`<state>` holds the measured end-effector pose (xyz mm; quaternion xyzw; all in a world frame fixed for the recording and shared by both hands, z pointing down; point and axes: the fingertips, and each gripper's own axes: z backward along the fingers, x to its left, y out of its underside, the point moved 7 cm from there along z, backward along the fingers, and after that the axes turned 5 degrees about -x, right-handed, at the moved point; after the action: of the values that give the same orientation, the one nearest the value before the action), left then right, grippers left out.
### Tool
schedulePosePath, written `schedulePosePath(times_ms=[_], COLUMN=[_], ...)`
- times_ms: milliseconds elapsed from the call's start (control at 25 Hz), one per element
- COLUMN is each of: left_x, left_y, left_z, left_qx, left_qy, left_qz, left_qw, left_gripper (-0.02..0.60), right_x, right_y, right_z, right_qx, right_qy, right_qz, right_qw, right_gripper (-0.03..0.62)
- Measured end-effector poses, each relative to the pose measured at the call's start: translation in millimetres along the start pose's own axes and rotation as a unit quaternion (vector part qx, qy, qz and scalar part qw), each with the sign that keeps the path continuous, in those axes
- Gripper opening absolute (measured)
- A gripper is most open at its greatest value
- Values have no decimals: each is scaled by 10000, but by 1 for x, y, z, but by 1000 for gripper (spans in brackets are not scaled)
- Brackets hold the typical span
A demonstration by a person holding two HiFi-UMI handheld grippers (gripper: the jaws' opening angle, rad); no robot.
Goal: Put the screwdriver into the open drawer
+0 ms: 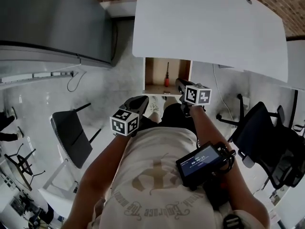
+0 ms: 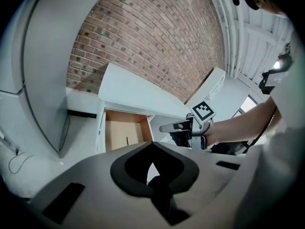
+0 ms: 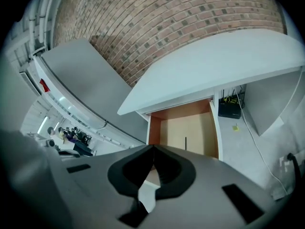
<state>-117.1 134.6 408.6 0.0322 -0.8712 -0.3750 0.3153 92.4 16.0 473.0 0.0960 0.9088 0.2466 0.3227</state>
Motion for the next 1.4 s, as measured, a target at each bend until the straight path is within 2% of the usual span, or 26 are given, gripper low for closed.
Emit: schedulePosePath(times_ms=[240, 560, 960, 1160, 1400], left_x=[15, 8, -33, -62, -79], left_y=[-16, -28, -61, -77, -95], left_z=[12, 27, 21, 13, 18], left_qx=[-252, -541, -906, -983, -1118], left_qy=[-208, -369, -6, 250, 425], left_qz=[-35, -238, -712, -1029, -1252], left_qw=[9995, 9976, 9933, 9895, 9849], left_gripper=[20, 20, 20, 20, 20], right_x=[23, 43, 66, 69, 74], right_y=[-17, -29, -51, -57, -59], right_z=[23, 63, 109, 135, 163], right_qx=[-407, -793, -1383, -1560, -1832], right_qy=[-332, -768, -1184, -1217, -1183], right_qz=[503, 789, 1121, 1344, 1425], right_qw=[9974, 9907, 9769, 9710, 9655], right_gripper=[23, 21, 21, 21, 21])
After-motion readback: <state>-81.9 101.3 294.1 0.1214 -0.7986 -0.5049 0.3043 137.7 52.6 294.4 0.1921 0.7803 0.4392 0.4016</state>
